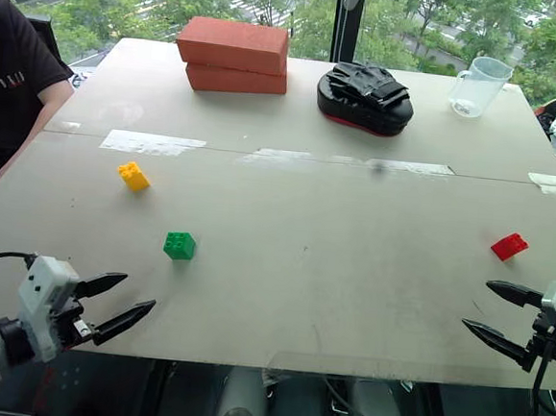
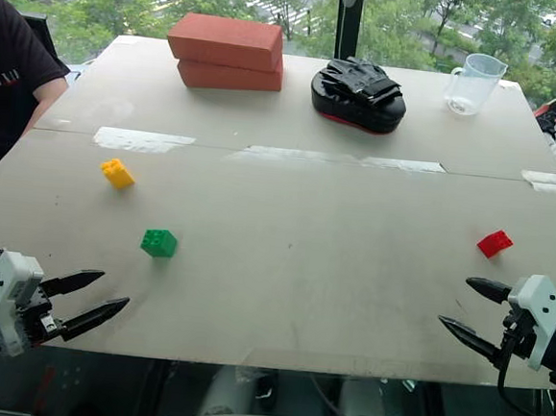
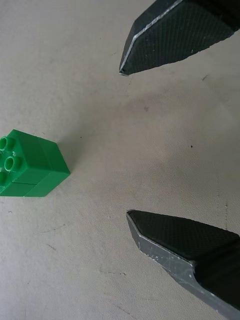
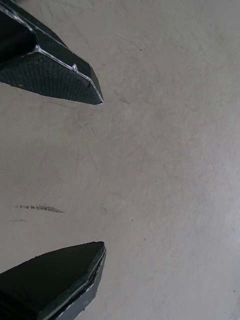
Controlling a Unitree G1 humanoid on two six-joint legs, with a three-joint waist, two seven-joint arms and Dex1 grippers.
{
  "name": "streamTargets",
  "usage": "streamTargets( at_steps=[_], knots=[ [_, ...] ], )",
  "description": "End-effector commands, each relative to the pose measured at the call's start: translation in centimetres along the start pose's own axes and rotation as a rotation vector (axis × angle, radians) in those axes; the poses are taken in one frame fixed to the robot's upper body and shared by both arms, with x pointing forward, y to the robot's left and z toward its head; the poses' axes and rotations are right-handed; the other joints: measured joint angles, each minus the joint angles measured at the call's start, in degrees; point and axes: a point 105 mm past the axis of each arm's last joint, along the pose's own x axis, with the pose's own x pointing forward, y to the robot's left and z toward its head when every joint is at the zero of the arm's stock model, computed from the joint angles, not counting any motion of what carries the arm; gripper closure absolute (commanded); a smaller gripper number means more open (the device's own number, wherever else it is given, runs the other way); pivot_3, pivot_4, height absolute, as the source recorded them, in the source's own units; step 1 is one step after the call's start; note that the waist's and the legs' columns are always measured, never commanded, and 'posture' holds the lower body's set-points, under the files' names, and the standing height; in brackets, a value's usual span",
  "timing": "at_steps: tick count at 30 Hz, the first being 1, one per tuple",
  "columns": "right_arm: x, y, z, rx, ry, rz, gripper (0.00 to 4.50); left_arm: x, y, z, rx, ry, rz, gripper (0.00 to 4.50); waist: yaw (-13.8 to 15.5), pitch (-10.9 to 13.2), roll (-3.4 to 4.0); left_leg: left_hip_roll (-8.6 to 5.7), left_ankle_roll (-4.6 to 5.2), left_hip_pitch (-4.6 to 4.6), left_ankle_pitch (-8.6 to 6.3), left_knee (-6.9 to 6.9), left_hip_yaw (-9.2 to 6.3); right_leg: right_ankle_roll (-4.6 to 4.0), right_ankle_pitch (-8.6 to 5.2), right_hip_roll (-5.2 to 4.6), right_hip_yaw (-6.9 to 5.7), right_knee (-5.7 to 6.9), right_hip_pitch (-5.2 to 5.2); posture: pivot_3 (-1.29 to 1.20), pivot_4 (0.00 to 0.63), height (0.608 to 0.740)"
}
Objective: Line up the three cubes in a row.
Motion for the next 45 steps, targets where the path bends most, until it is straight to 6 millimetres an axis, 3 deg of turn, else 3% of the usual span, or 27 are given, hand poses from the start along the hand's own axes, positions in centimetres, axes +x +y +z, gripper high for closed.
streamTargets(
  at_steps=[1, 4, 8, 11, 13, 15, 19, 25, 34, 37, 42, 45],
  knots=[
    [0.8, -0.7, 1.5, -0.05, -0.062, -0.056, 0.0, 0.3, 0.1, 1.1, 0.006, -0.066, 0.025, 0.09, -0.02, -0.01, -0.01, 0.0, 0.0, 0.0, 0.0, 0.0, 0.0, 0.0, 0.0, 0.0, 0.0, 0.0, 0.0, 0.0, 0.15, 0.74],
    [2.2, -2.8, 5.2, -0.105, -0.227, -0.235, 0.0, 1.5, 0.1, 4.0, -0.044, -0.212, 0.044, 0.09, -0.1, 0.0, 0.0, 0.05, 0.0, 0.06, 0.0, 0.09, -0.07, 0.02, 0.01, -0.01, -0.04, 0.04, 0.01, 0.0, 0.15, 0.74],
    [2.7, -5.3, 7.3, -0.122, -0.224, -0.396, 0.0, 2.8, -0.4, 7.9, -0.047, -0.318, 0.023, 0.09, 0.19, -0.04, 0.05, 0.02, 0.0, 0.06, 0.01, 0.11, -0.17, 0.01, 0.01, -0.01, -0.1, 0.09, 0.01, 0.0, 0.15, 0.74],
    [2.4, -7.9, 7.5, -0.073, -0.114, -0.504, 0.0, 4.2, -2.8, 10.6, 0.017, -0.345, -0.091, 0.09, 0.62, -0.05, 0.04, -0.08, 0.0, 0.05, 0.01, 0.21, -0.14, 0.01, 0.03, -0.02, 0.0, 0.19, 0.02, 0.0, 0.15, 0.74],
    [1.9, -9.9, 8.1, -0.036, -0.066, -0.566, 0.0, 5.4, -6.2, 12.2, 0.123, -0.316, -0.265, 0.09, 0.85, -0.05, 0.05, -0.19, 0.01, 0.03, 0.01, 0.18, -0.06, -0.03, 0.05, 0.07, 0.04, 0.19, -0.02, 0.0, 0.15, 0.74],
    [1.6, -10.9, 8.1, 0.008, -0.021, -0.591, 0.0, 6.0, -8.5, 12.9, 0.187, -0.29, -0.376, 0.09, 1.0, -0.05, 0.07, -0.32, 0.01, 0.0, 0.01, 0.16, -0.03, -0.19, 0.15, 0.19, 0.01, 0.21, -0.03, 0.0, 0.15, 0.74],
    [1.4, -11.8, 6.1, 0.094, 0.188, -0.562, 0.0, 7.0, -12.3, 13.7, 0.281, -0.258, -0.58, 0.09, 0.99, -0.09, 0.13, -0.59, 0.31, 0.01, 0.14, 0.1, 0.01, 0.03, 0.24, 0.21, 0.03, 0.22, 0.01, 0.0, 0.15, 0.74],
    [1.2, -13.5, 4.5, 0.137, 0.328, -0.55, 0.0, 7.4, -13.7, 14.0, 0.3, -0.251, -0.684, 0.09, 0.81, -0.07, 0.21, -0.57, 0.35, 0.08, 0.15, 0.14, 0.02, 0.28, 0.14, 0.33, 0.09, 0.27, 0.01, 0.0, 0.15, 0.74],
    [1.7, -14.6, 2.9, 0.209, 0.434, -0.491, 0.0, 7.6, -13.9, 14.3, 0.324, -0.271, -0.685, 0.09, 0.93, -0.07, 0.23, -0.57, 0.35, 0.07, 0.15, 0.26, 0.01, 0.26, 0.12, 0.33, 0.12, 0.33, 0.03, 0.0, 0.15, 0.74],
    [1.7, -14.5, 2.3, 0.204, 0.473, -0.468, 0.81, 7.6, -13.8, 14.2, 0.318, -0.273, -0.676, 0.0, 0.98, -0.07, 0.23, -0.58, 0.34, 0.05, 0.16, 0.25, 0.01, 0.31, 0.16, 0.33, 0.13, 0.33, 0.03, 0.0, 0.15, 0.74],
    [1.8, -14.4, 1.9, 0.179, 0.496, -0.444, 3.2, 7.5, -13.6, 13.9, 0.31, -0.268, -0.655, 0.0, 0.91, -0.06, 0.24, -0.58, 0.34, 0.07, 0.16, 0.26, 0.03, 0.32, 0.16, 0.33, 0.16, 0.33, 0.03, 0.0, 0.15, 0.74],
    [2.7, -13.7, 3.3, 0.093, 0.438, -0.373, 3.17, 7.5, -13.3, 13.8, 0.303, -0.271, -0.627, 0.0, 0.92, -0.07, 0.25, -0.57, 0.34, 0.07, 0.16, 0.27, 0.01, 0.3, 0.15, 0.33, 0.13, 0.33, 0.03, 0.0, 0.15, 0.74]
  ],
)
